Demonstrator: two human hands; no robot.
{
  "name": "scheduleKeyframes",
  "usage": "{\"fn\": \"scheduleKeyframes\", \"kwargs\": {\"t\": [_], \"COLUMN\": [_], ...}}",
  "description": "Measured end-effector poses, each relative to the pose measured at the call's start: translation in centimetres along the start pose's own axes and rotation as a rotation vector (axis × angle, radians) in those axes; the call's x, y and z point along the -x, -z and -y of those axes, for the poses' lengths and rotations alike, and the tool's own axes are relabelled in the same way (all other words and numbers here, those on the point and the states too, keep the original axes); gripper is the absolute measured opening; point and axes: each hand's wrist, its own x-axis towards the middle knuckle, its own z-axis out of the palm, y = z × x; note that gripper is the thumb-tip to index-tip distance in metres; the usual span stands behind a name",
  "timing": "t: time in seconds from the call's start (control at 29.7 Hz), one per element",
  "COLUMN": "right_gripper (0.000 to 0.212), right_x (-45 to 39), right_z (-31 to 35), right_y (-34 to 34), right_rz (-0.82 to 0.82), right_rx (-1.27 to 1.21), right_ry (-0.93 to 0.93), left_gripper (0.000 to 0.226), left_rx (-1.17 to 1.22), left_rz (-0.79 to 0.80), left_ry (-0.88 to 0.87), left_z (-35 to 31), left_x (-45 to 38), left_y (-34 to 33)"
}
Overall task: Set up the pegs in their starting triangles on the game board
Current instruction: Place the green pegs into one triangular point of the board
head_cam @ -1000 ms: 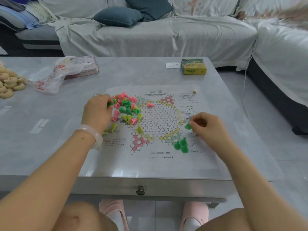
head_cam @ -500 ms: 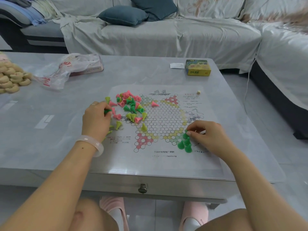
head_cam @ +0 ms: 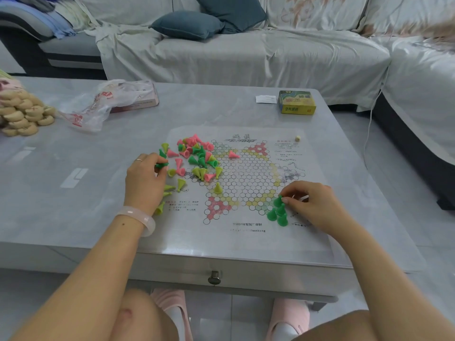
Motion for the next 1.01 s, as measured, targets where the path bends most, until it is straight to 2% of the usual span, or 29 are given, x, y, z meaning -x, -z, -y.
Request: {"fn": "scheduleKeyframes", "kwargs": {"t": [0.13,0.24,0.34,0.4,0.47,0.54,0.64,0.77,1.01], "right_gripper": [0.020,0.020,0.021,0.029,0.034,0.036,0.027,0.020,0.010], "right_x": [0.2,0.2,0.2,0.3,0.2,0.1,-0.3,-0.5,-0.8], "right_z": [0.0,1.5,4.3,6.1,7.0,7.2,7.2,6.9,6.8], "right_y": [0.4,0.4,-0.5,-1.6,-2.7,-3.5,-3.9,-4.0,-4.2], "right_rz": [-0.060,-0.238,-0.367,-0.356,-0.301,-0.247,-0.253,-0.294,-0.459], "right_rx": [-0.045,-0.095,-0.184,-0.224,-0.184,-0.107,-0.041,-0.077,-0.038], "right_ry": [-0.021,0.011,0.091,0.201,0.320,0.395,0.458,0.462,0.454], "left_gripper": [0.011,0.010,0.014,0.013,0.013,0.011,0.010,0.011,0.023], "left_rx": [0.132,0.494,0.940,1.169,1.290,1.385,1.455,1.424,1.436], "left_rz": [-0.023,0.011,0.265,0.419,0.527,0.617,0.666,0.699,0.719], "left_ry": [-0.022,0.145,0.297,0.409,0.529,0.629,0.722,0.687,0.632], "left_z": [-1.5,-4.5,-7.9,-9.4,-10.0,-9.8,-9.3,-9.5,-10.6], "left_x": [0.2,0.4,0.5,1.0,2.0,3.1,3.8,4.1,4.2], "left_y": [0.7,1.9,2.7,2.7,2.2,1.4,0.6,0.1,-0.3]}}
